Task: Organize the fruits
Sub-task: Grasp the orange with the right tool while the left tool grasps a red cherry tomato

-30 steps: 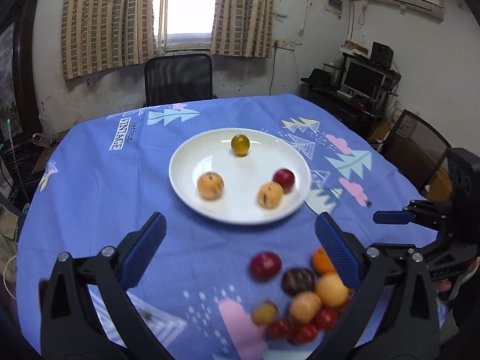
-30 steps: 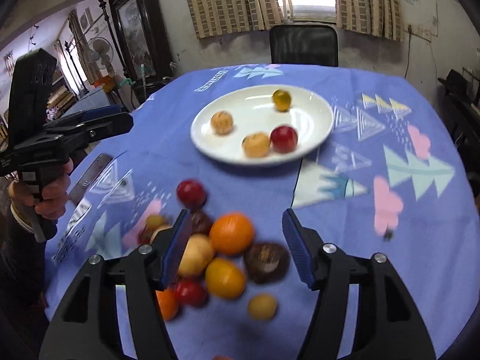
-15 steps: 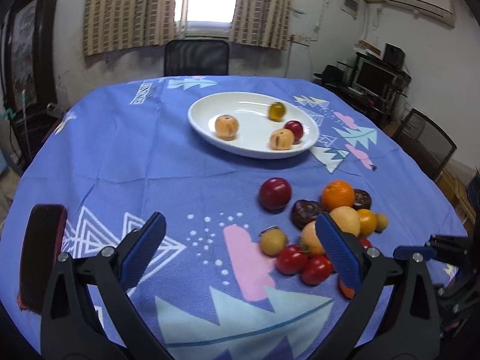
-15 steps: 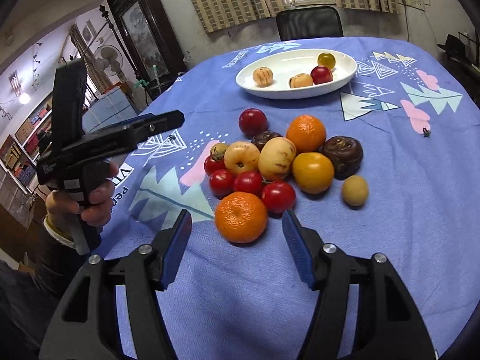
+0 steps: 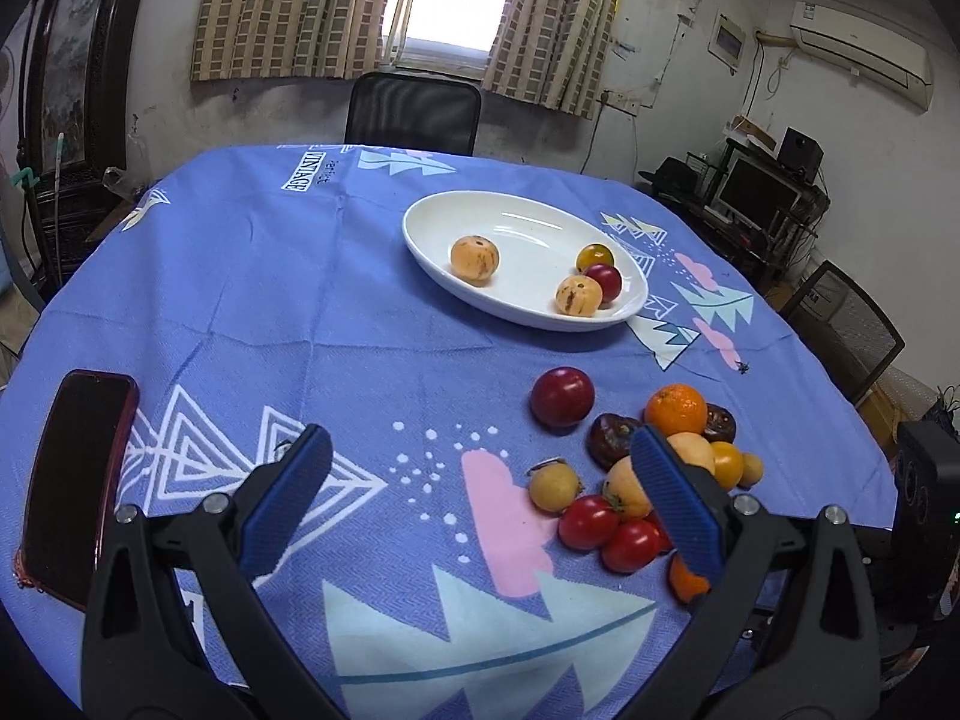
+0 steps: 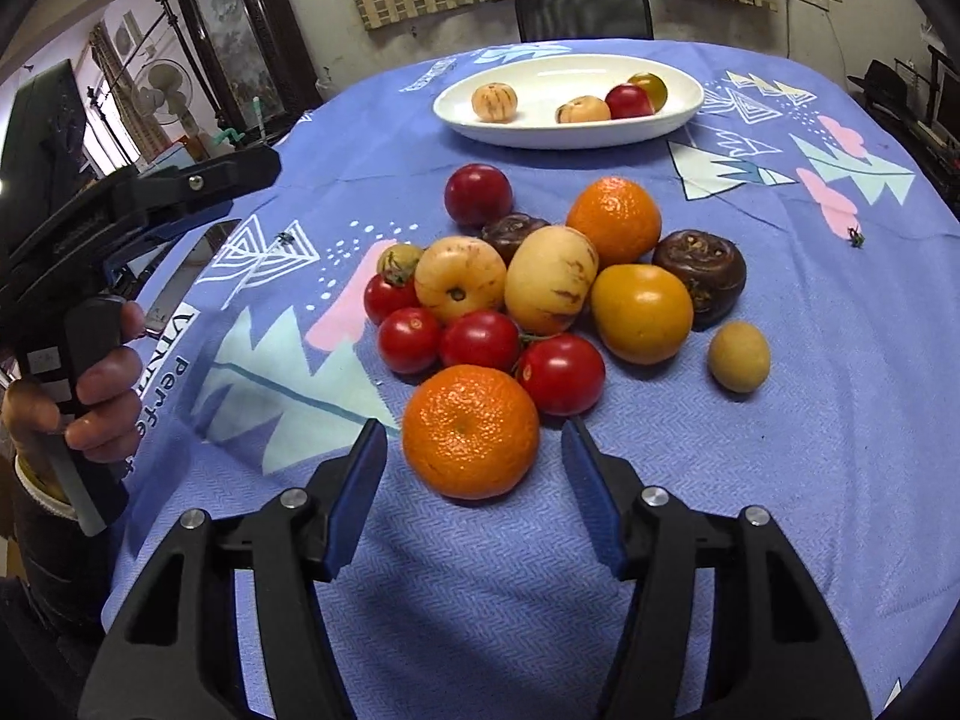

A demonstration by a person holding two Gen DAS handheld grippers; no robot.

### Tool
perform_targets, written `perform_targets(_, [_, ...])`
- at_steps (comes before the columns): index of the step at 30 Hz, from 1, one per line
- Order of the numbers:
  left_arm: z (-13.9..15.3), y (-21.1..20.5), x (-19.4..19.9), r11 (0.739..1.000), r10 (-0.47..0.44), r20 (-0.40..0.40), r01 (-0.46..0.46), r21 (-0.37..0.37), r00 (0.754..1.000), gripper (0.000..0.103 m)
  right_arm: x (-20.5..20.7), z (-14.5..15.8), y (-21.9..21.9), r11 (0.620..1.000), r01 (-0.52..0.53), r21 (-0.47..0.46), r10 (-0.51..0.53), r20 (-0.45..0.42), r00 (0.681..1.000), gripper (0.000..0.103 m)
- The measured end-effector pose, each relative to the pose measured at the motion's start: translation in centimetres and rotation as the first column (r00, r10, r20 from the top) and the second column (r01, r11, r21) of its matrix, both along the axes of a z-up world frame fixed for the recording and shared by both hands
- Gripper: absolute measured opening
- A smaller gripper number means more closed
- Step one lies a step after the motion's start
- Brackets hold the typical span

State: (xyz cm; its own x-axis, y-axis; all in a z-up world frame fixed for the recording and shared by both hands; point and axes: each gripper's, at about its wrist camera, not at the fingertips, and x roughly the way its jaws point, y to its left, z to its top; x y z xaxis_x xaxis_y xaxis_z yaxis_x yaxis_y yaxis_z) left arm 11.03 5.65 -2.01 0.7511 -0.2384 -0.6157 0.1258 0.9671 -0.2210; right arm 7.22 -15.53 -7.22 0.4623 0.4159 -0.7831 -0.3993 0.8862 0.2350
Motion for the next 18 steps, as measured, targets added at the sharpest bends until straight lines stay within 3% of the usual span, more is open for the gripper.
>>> perform_targets(3, [-0.1, 0.0, 0.1, 1.0, 0.003, -0.01, -0.003, 0.0, 1.0, 0.101, 0.2, -0.4, 0.2, 1.0, -0.006, -0.001, 0.006, -0.011, 1.0, 0.047])
perform_targets(7, [-0.4, 0.2, 0.1, 1.0, 0.006, -0.027, -0.006, -0.01, 1.0, 0.101, 0.0, -0.4, 0.2, 1.0, -0.003, -0.001, 0.003, -0.005, 1.0, 0.046])
perform_targets(10, [-0.5, 0.0, -0.2, 1.0, -0.012, -0.021, 0.012, 0.004, 1.0, 0.101, -0.1, -0.1, -0.7, 0.998, -0.015, 0.054, 0.016, -0.019, 1.0, 0.045])
perform_targets(18, [-1.6, -3.8, -1.4, 0.977, -0.172, -0.011, 0.172, 0.125, 0.985, 0.1, 0.3, 1.5, -5.2, 0.979, 0.044, 0.199, -0.056, 0.053, 0.997, 0.045])
